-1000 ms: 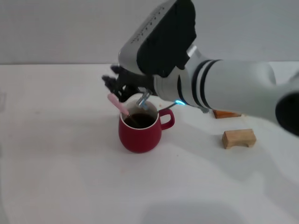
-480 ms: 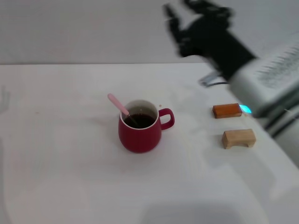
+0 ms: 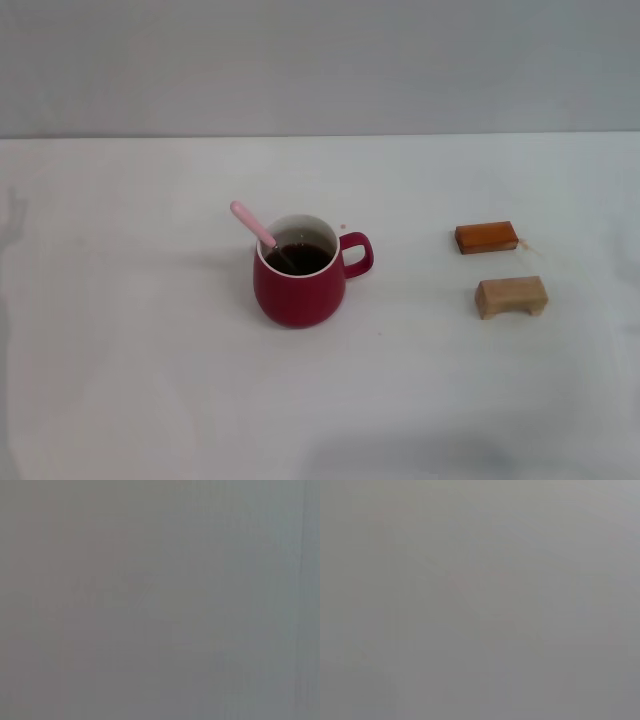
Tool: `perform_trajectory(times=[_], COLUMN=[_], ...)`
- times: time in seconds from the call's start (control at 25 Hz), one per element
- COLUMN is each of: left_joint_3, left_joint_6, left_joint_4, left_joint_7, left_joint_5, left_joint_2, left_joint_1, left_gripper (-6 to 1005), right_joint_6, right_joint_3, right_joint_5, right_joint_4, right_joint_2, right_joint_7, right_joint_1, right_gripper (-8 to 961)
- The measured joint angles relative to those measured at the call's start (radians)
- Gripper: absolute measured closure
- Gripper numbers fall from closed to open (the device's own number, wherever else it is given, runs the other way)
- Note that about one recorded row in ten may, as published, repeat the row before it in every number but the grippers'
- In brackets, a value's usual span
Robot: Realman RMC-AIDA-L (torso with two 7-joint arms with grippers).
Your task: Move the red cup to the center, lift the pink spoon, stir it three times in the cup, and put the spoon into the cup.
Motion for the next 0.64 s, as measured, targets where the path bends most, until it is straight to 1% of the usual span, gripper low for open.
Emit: perform_trajectory(times=[0.04, 0.16, 0.2, 0.28, 0.36, 0.4, 0.44, 0.6, 0.64], left_joint_3=[0.000, -0.006, -0.006, -0.007, -0.007, -0.007, -0.008, -0.009, -0.009], left_joint_6=[0.000, 0.018, 0.019, 0.020, 0.020, 0.020, 0.020, 0.037, 0.043], left_joint_4=[0.000, -0.001, -0.002, -0.004, -0.004, -0.004, -0.004, -0.006, -0.007], left_joint_7=[0.000, 0.000, 0.000, 0.000, 0.000, 0.000, 0.000, 0.006, 0.007], left_joint_5=[0.000, -0.002, -0.003, -0.006, -0.009, -0.009, -0.009, -0.010, -0.010], left_joint_2=[0.000, 0.000, 0.000, 0.000, 0.000, 0.000, 0.000, -0.001, -0.001], left_joint_1=[0.000, 0.012, 0.016, 0.019, 0.020, 0.020, 0.020, 0.022, 0.022], left_gripper=[170, 170, 170, 170, 170, 170, 170, 170, 170], right_joint_6=[0.000, -0.103, -0.120, -0.128, -0.140, -0.156, -0.156, -0.242, -0.242], right_joint_3=[0.000, 0.033, 0.044, 0.054, 0.079, 0.105, 0.105, 0.169, 0.169], right_joint_5=[0.000, 0.058, 0.065, 0.068, 0.071, 0.071, 0.071, 0.073, 0.073], right_joint_4=[0.000, -0.131, -0.157, -0.175, -0.216, -0.278, -0.278, -0.448, -0.448], right_joint_2=[0.000, -0.002, -0.002, -0.002, -0.003, -0.003, -0.003, -0.001, -0.001], right_joint_7=[0.000, 0.008, 0.014, 0.024, 0.053, 0.090, 0.090, 0.202, 0.202], right_joint_1=[0.000, 0.012, 0.017, 0.022, 0.036, 0.063, 0.063, 0.134, 0.134], right_gripper=[350, 289, 282, 268, 268, 268, 268, 268, 268])
